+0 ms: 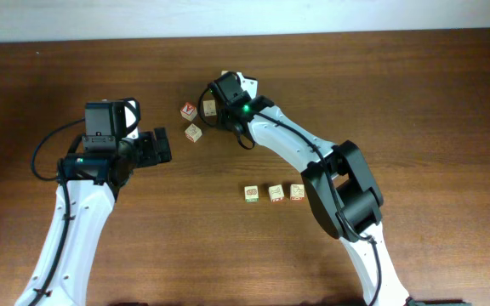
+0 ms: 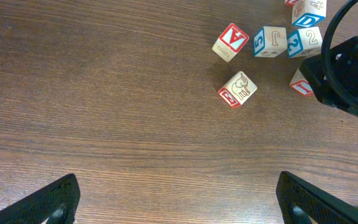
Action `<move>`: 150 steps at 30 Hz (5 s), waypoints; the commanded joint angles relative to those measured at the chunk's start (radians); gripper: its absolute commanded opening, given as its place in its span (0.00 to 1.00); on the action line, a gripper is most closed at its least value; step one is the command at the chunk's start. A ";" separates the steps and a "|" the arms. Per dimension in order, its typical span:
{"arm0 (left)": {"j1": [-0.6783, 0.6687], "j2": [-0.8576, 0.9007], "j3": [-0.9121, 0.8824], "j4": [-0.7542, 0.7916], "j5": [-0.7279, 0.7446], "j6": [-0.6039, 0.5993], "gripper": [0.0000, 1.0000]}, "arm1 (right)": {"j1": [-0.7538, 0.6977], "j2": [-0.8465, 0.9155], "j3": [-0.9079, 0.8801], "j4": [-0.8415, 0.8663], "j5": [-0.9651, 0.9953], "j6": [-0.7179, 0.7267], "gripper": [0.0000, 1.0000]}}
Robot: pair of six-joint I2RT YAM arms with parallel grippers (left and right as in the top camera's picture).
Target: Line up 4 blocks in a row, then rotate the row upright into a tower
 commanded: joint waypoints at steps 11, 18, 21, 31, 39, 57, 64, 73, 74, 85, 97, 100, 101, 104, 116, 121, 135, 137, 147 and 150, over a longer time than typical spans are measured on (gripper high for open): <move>0.002 0.001 0.005 0.002 -0.004 -0.009 0.99 | 0.010 -0.002 0.058 -0.306 -0.518 -0.204 0.32; 0.002 0.001 0.005 0.002 -0.004 -0.009 0.99 | 0.077 -0.002 0.058 -0.659 -0.447 -0.200 0.29; 0.002 0.001 0.005 0.002 -0.004 -0.009 0.99 | 0.077 -0.002 0.058 -0.718 -0.437 -0.201 0.45; 0.002 0.001 0.005 0.002 -0.004 -0.009 0.99 | 0.027 -0.216 0.342 -0.892 -0.253 -0.207 0.48; 0.002 0.001 0.005 0.002 -0.004 -0.009 0.99 | 0.169 -0.232 -0.089 -0.453 -0.359 -0.120 0.18; 0.002 0.001 0.005 0.002 -0.004 -0.009 0.99 | 0.154 -0.231 -0.304 -0.408 -0.249 0.009 0.04; 0.002 0.001 0.005 0.002 -0.004 -0.009 0.99 | 0.027 -0.231 -0.304 -0.456 -0.249 -0.019 0.04; 0.002 0.001 0.005 0.002 -0.004 -0.009 0.99 | -0.047 -0.541 -0.144 -0.637 -0.225 -0.151 0.30; 0.002 0.001 0.005 0.002 -0.004 -0.009 0.99 | -0.058 -0.607 -0.144 -0.696 -0.185 -0.147 0.30; 0.002 0.001 0.005 0.002 -0.004 -0.009 0.99 | -0.016 -0.623 -0.715 -0.400 -0.337 0.019 0.09; 0.002 0.001 0.005 0.002 -0.004 -0.009 0.99 | -0.071 -0.529 -0.727 -0.307 -0.333 0.006 0.04; 0.002 0.001 0.005 0.002 -0.004 -0.009 0.99 | -0.072 -0.528 -0.725 -0.282 -0.332 -0.016 0.04; 0.002 0.001 0.005 0.002 -0.004 -0.009 0.99 | -0.081 -0.529 -0.723 -0.274 -0.330 -0.017 0.04; 0.002 0.001 0.005 0.002 -0.004 -0.009 0.99 | -0.085 -0.529 -0.722 -0.272 -0.333 -0.020 0.04; 0.002 0.001 0.005 0.002 -0.004 -0.009 0.99 | -0.583 -1.026 -0.552 -0.670 -0.467 -0.465 0.16; 0.002 0.003 0.005 0.025 0.163 -0.009 0.97 | -0.508 -0.839 -0.665 -0.418 -0.621 -0.434 0.11; -0.006 0.013 0.005 0.025 0.196 -0.009 0.94 | -0.142 -0.450 -0.667 0.018 -0.418 -0.208 0.04; -0.006 0.013 0.005 0.025 0.196 -0.009 0.95 | -0.142 -0.450 -0.667 0.000 -0.415 -0.190 0.04; -0.006 0.013 0.005 0.024 0.196 -0.009 0.97 | -0.133 -0.450 -0.667 -0.059 -0.419 -0.150 0.04; -0.006 0.013 0.005 0.025 0.196 -0.009 0.98 | -0.122 -0.450 -0.667 -0.052 -0.421 -0.174 0.04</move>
